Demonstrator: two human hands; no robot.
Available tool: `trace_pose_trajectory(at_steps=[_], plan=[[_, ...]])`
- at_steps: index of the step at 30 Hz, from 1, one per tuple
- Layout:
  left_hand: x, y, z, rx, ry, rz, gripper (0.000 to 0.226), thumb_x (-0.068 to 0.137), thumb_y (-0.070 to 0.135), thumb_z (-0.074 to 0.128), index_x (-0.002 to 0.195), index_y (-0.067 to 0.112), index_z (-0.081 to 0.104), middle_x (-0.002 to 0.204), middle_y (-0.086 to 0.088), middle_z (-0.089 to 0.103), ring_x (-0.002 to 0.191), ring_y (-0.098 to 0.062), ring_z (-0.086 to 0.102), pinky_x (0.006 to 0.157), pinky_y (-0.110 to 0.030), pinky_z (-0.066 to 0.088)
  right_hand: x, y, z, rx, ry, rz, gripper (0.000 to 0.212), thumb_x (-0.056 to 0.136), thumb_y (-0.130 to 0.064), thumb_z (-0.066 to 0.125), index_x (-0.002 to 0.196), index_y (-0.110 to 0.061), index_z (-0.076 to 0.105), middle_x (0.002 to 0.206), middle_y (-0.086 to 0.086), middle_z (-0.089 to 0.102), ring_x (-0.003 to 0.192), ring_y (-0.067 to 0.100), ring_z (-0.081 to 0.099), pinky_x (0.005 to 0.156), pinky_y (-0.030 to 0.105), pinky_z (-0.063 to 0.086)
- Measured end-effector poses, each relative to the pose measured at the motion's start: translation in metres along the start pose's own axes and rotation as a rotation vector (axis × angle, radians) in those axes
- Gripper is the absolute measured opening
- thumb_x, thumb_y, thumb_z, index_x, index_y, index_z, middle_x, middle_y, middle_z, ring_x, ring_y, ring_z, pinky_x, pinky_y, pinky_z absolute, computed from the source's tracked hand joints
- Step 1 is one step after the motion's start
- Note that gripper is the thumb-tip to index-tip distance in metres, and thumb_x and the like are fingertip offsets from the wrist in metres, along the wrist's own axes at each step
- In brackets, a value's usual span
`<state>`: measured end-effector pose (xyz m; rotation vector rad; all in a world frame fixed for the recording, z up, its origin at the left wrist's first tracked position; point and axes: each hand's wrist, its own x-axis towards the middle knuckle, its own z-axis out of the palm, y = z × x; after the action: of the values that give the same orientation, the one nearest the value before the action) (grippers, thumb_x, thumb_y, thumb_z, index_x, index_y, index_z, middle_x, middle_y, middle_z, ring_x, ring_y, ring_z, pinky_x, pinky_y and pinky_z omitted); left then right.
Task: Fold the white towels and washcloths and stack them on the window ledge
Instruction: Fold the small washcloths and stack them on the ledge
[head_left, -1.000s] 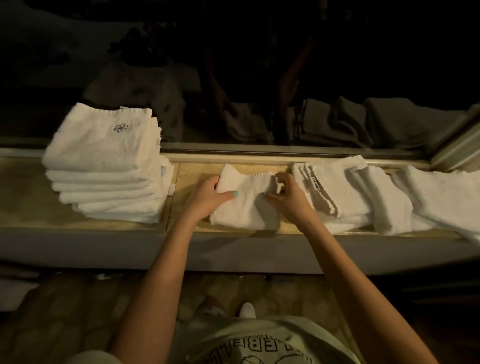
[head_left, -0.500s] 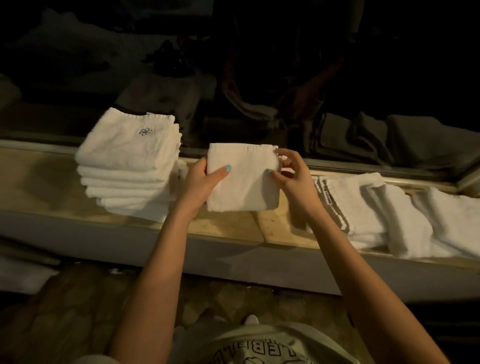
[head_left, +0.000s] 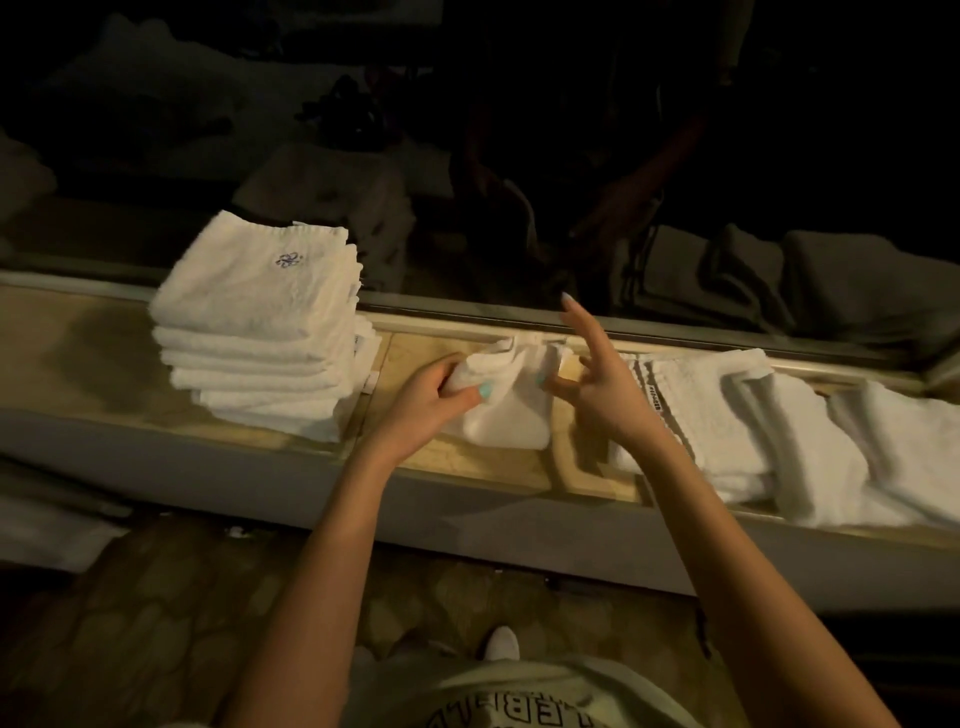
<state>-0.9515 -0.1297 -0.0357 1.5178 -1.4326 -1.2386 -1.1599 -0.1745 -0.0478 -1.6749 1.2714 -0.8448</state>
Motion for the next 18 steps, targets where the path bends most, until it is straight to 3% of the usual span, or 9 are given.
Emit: trace_pose_trajectory(at_steps=[1, 3, 6, 9, 15, 18], plan=[[-0.001, -0.001, -0.001, 0.016, -0.03, 0.001, 0.03, 0.091, 0.011, 0.06, 0.119, 0.02, 0.055, 0.104, 0.013, 0.061, 0.089, 0.006, 0.059, 0.068, -0.006, 0.045, 0.003, -0.003, -0.004, -0.033, -0.085, -0.045, 0.083, 0.086, -0.009, 0.066, 0.149, -0.039, 0.02, 0.156, -0.01, 0.024, 0.136, 0.004, 0.023, 0.101, 0.015, 0.03], [-0.004, -0.001, -0.005, 0.048, -0.081, -0.004, 0.032, 0.091, 0.013, 0.06, 0.121, 0.024, 0.055, 0.108, 0.013, 0.061, 0.098, -0.001, 0.058, 0.07, -0.007, 0.045, 0.011, -0.007, -0.01, -0.133, -0.215, -0.107, 0.08, 0.086, -0.008, 0.066, 0.147, -0.041, 0.026, 0.154, -0.011, 0.026, 0.14, 0.011, 0.025, 0.104, 0.019, 0.034], [-0.009, -0.005, -0.008, 0.066, -0.077, -0.018, 0.032, 0.092, 0.017, 0.06, 0.123, 0.024, 0.055, 0.109, 0.015, 0.061, 0.1, -0.001, 0.057, 0.068, -0.007, 0.046, 0.01, -0.017, -0.009, -0.251, -0.316, -0.112, 0.052, 0.087, -0.013, 0.067, 0.131, -0.036, 0.05, 0.134, -0.006, 0.048, 0.12, 0.015, 0.049, 0.089, 0.021, 0.049], [-0.015, -0.008, -0.011, 0.053, -0.052, -0.031, 0.032, 0.093, 0.018, 0.058, 0.125, 0.02, 0.055, 0.107, 0.013, 0.06, 0.093, 0.005, 0.056, 0.065, -0.002, 0.044, -0.004, -0.026, -0.006, -0.279, -0.36, -0.042, 0.032, 0.089, -0.019, 0.064, 0.119, -0.027, 0.059, 0.118, -0.012, 0.053, 0.107, 0.01, 0.052, 0.08, 0.016, 0.047], [-0.013, -0.002, -0.016, 0.027, -0.03, 0.023, 0.036, 0.094, 0.028, 0.057, 0.128, 0.016, 0.056, 0.12, 0.002, 0.063, 0.108, -0.012, 0.06, 0.087, -0.027, 0.051, -0.029, -0.033, -0.003, -0.279, -0.23, 0.058, 0.039, 0.09, -0.022, 0.062, 0.128, -0.022, 0.054, 0.111, -0.011, 0.052, 0.093, 0.008, 0.055, 0.064, 0.015, 0.045], [0.0, 0.018, -0.025, -0.011, 0.015, 0.072, 0.029, 0.093, 0.026, 0.058, 0.12, 0.015, 0.059, 0.112, 0.003, 0.065, 0.103, -0.013, 0.062, 0.081, -0.027, 0.054, -0.023, -0.049, -0.011, -0.197, -0.063, -0.021, 0.033, 0.089, -0.022, 0.064, 0.121, -0.024, 0.058, 0.109, -0.008, 0.058, 0.098, 0.013, 0.058, 0.073, 0.022, 0.051]])
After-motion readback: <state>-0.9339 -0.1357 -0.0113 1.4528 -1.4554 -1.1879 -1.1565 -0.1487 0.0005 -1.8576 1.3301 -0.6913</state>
